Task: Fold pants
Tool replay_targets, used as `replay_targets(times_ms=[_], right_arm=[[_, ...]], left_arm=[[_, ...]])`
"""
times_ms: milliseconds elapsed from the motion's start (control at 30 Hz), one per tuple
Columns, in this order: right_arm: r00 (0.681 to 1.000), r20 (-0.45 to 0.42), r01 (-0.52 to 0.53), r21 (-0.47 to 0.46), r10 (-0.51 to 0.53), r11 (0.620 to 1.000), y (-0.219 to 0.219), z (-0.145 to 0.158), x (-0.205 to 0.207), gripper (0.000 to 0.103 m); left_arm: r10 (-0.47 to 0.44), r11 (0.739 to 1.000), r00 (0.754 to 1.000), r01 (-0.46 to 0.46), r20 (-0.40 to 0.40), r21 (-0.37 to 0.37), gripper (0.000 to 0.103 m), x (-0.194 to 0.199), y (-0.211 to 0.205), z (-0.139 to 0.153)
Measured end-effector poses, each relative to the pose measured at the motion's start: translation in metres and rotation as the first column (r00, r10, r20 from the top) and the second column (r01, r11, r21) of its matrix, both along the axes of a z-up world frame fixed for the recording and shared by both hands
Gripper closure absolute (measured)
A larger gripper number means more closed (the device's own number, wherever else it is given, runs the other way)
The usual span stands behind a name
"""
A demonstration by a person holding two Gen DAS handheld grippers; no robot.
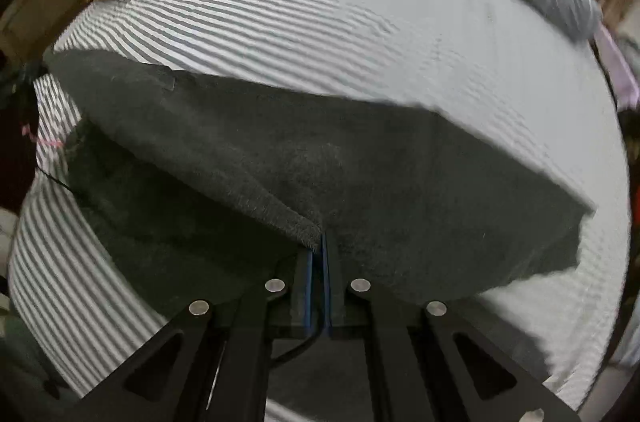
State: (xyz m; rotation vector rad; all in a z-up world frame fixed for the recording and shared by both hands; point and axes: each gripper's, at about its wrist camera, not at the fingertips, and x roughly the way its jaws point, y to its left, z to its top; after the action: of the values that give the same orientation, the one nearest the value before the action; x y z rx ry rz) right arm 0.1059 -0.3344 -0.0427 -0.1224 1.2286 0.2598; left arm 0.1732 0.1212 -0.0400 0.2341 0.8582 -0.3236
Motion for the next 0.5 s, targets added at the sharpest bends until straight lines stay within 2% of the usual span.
replay_targets(times_ms=[133, 333, 500], right_arm=[[0.998, -0.040, 0.044, 0.041, -0.042, 0.998, -0.011, -0.028, -0.017, 0.100], [0.993, -0.094, 0.084, 0.070, -0.078, 0.994, -0.001, -0.060, -0.042, 0.100], [0.987, -0.120, 0.118, 0.074, -0.108, 0.990, 0.003, -0.086, -0.047, 0.098]], left_arm=[[0.013, 1.000, 0.998, -0.014, -0.067, -0.020, 0.089, -0.026, 0.003, -0.021], [0.044, 0.998, 0.988, -0.039, -0.147, 0.039, 0.089, -0.040, -0.003, -0.064], [0.072, 0.996, 0.976, -0.059, -0.207, 0.069, 0.087, -0.038, -0.001, -0.089]])
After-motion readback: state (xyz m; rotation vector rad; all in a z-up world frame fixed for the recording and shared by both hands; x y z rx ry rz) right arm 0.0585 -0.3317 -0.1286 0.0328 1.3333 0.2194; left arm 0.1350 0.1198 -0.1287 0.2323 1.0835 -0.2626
